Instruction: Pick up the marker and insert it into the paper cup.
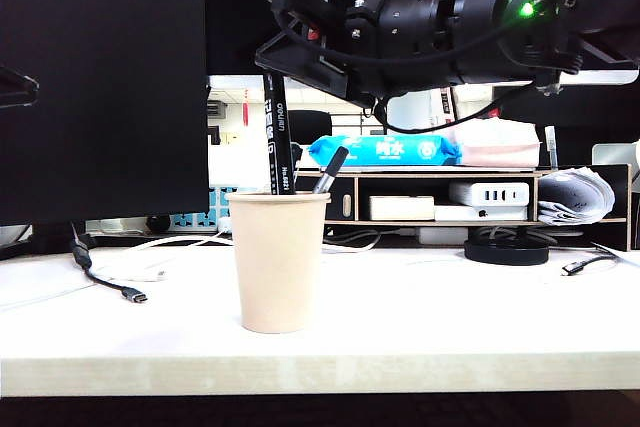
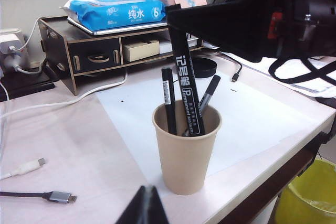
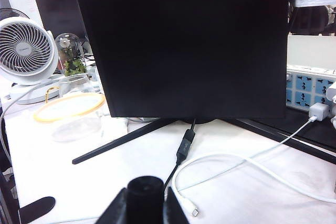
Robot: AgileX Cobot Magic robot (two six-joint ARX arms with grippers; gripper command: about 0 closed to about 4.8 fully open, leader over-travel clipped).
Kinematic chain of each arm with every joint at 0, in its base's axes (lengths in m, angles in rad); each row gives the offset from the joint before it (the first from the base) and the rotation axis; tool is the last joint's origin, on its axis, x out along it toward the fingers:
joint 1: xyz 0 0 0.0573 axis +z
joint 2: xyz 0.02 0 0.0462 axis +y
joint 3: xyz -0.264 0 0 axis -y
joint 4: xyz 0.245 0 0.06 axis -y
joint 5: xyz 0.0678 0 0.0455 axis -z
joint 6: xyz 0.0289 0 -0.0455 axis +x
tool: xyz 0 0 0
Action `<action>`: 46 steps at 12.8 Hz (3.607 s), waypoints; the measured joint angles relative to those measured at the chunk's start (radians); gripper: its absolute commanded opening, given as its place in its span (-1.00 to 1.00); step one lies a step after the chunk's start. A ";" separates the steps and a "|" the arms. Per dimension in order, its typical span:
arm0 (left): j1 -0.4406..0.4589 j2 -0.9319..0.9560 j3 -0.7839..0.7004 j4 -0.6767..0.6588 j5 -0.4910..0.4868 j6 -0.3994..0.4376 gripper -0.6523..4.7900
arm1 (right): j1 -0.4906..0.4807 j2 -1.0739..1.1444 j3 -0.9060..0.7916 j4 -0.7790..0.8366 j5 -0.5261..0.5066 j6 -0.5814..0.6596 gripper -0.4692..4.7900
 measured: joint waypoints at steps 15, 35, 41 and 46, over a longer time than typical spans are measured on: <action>0.000 0.000 0.000 0.000 0.000 0.000 -0.78 | 0.000 -0.006 0.000 0.043 -0.001 0.019 -0.85; 0.410 0.000 0.000 0.000 0.003 0.000 -0.78 | -0.001 -1.266 -0.266 -1.048 0.270 -0.007 -0.84; 0.648 0.000 0.000 0.000 0.000 0.000 -0.78 | -0.001 -1.267 -0.266 -1.071 0.272 -0.007 -0.84; 0.649 0.000 0.000 0.000 0.000 0.000 -0.78 | -0.002 -1.253 -0.279 -1.067 0.323 -0.034 -0.84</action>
